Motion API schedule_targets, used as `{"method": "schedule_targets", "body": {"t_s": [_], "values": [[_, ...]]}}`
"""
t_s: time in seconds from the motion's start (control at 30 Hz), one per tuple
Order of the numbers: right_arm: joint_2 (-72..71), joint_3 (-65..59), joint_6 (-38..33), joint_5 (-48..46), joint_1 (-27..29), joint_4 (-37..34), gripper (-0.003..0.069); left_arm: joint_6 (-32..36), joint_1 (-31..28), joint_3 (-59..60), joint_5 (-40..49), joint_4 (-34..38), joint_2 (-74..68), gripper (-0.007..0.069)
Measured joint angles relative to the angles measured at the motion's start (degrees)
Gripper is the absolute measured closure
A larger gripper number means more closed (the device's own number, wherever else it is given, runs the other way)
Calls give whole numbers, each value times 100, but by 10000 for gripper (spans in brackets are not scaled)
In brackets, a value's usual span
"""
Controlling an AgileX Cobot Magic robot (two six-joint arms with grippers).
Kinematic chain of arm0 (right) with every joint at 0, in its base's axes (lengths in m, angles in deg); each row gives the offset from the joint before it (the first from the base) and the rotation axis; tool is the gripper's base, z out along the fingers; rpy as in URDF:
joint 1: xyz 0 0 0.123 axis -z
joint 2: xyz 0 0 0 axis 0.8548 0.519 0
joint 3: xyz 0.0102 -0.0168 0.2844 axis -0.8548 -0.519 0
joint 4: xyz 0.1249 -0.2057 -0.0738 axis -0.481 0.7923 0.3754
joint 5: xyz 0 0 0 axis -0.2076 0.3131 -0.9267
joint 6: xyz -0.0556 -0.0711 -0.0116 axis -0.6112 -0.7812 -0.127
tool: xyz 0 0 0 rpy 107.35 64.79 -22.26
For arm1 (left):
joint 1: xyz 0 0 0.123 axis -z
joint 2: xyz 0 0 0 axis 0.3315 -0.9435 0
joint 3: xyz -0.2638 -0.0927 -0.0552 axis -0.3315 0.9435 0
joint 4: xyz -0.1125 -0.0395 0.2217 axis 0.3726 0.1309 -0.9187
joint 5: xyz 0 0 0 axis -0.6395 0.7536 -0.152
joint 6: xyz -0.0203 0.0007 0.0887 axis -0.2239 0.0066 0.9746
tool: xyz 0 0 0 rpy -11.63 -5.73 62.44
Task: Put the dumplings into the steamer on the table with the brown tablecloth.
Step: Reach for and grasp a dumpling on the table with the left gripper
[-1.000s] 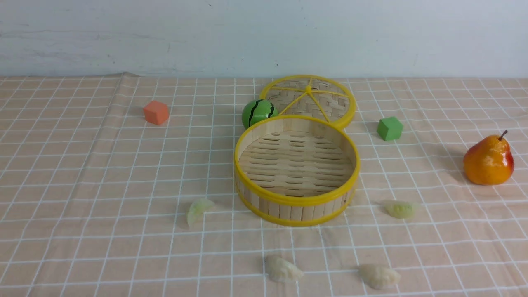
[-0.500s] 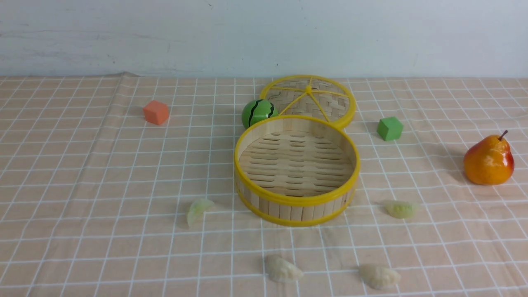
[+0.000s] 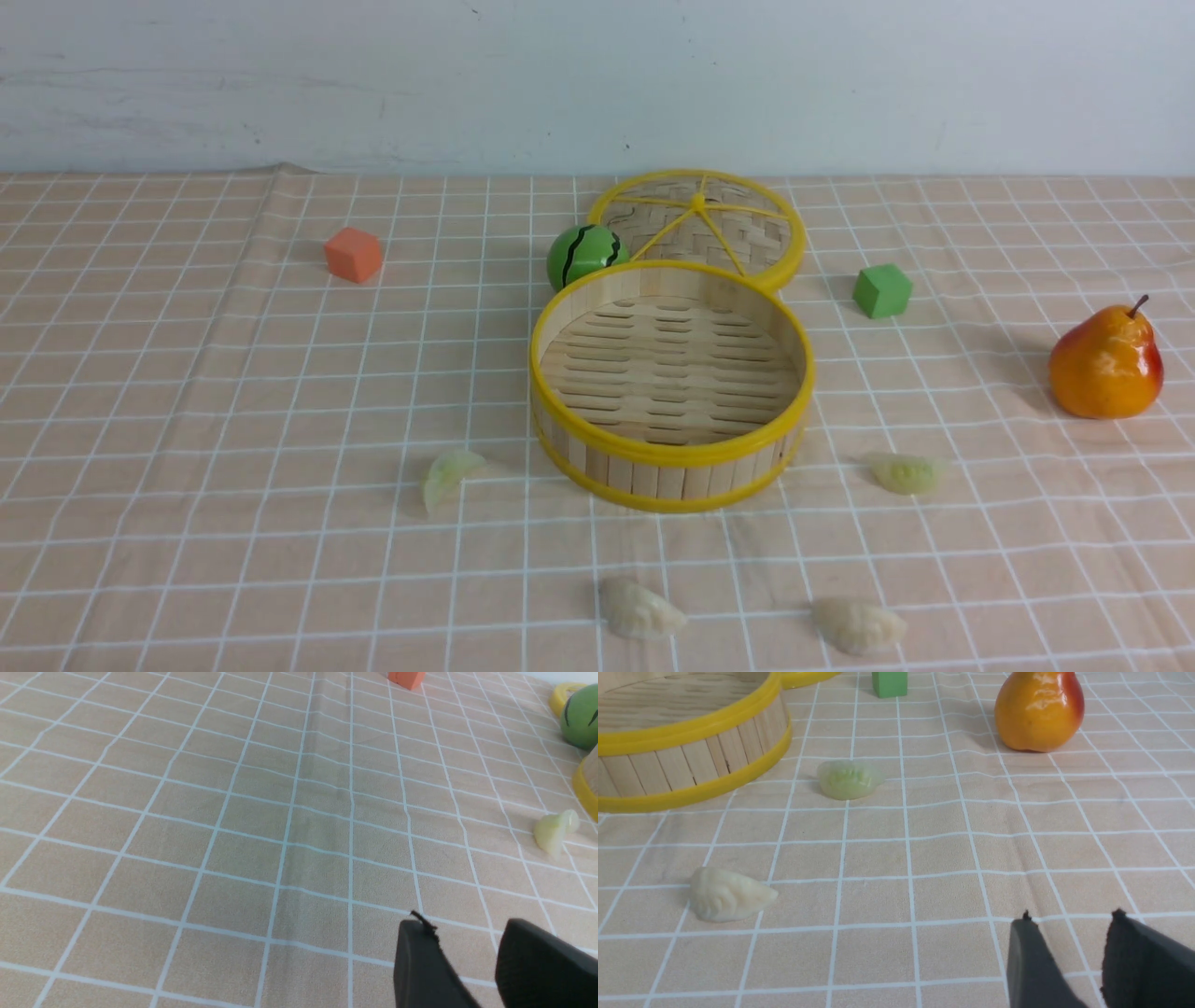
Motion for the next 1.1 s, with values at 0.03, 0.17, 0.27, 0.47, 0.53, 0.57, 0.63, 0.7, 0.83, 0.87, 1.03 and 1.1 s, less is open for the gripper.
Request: {"method": "schedule_targets", "body": {"t_s": [0.03,0.17,0.27,0.47,0.53,0.57,0.63,0.7,0.83,0.87,1.03,1.1], "values": [[0,0,0,0,0,0,420,0,0,0,0,0,0,387],[0,0,0,0,0,0,420,0,0,0,0,0,0,387],[0,0,0,0,0,0,420,0,0,0,0,0,0,387],[0,0,0,0,0,7,420,0,0,0,0,0,0,387],[0,0,0,0,0,7,420,0,0,0,0,0,0,387],[0,0,0,0,0,7,420,0,0,0,0,0,0,387],[0,0,0,0,0,7,420,0,0,0,0,0,0,387],[0,0,0,0,0,7,420,0,0,0,0,0,0,387],[0,0,0,0,0,11,420,0,0,0,0,0,0,387],[0,0,0,0,0,11,420,0,0,0,0,0,0,387],[0,0,0,0,0,-76,420,-111,0,0,-109,169,0,387],[0,0,135,0,0,-429,420,-584,0,0,-178,814,0,387]]}}
